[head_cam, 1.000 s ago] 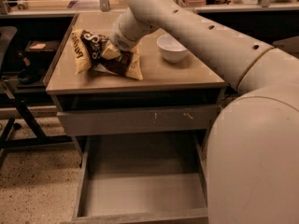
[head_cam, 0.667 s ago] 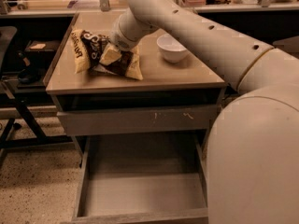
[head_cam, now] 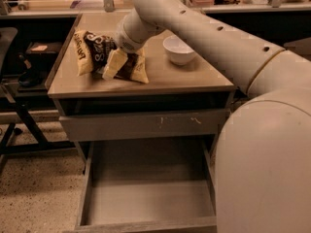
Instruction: Pick brown chip bag from middle drawer and place on counter
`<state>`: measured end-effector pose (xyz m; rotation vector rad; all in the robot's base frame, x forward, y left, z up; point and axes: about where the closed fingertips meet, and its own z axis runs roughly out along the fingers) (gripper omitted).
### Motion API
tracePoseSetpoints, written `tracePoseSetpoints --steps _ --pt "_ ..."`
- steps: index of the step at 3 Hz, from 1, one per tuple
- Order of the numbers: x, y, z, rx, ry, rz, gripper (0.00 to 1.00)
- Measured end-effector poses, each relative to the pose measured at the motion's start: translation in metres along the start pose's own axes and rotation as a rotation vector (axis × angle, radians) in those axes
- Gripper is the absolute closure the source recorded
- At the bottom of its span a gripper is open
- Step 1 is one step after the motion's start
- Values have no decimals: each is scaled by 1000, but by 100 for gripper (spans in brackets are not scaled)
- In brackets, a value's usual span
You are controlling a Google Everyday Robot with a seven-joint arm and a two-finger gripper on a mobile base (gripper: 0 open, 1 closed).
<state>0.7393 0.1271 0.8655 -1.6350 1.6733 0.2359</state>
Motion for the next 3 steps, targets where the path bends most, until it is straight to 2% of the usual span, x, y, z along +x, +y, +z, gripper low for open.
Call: tracePoseSetpoints --steps 1,2,3 --pt "-12 -21 -28 32 30 26 0" --pt "-39 -52 -90 140 103 25 0" --pt "-37 -58 -101 165 125 21 0"
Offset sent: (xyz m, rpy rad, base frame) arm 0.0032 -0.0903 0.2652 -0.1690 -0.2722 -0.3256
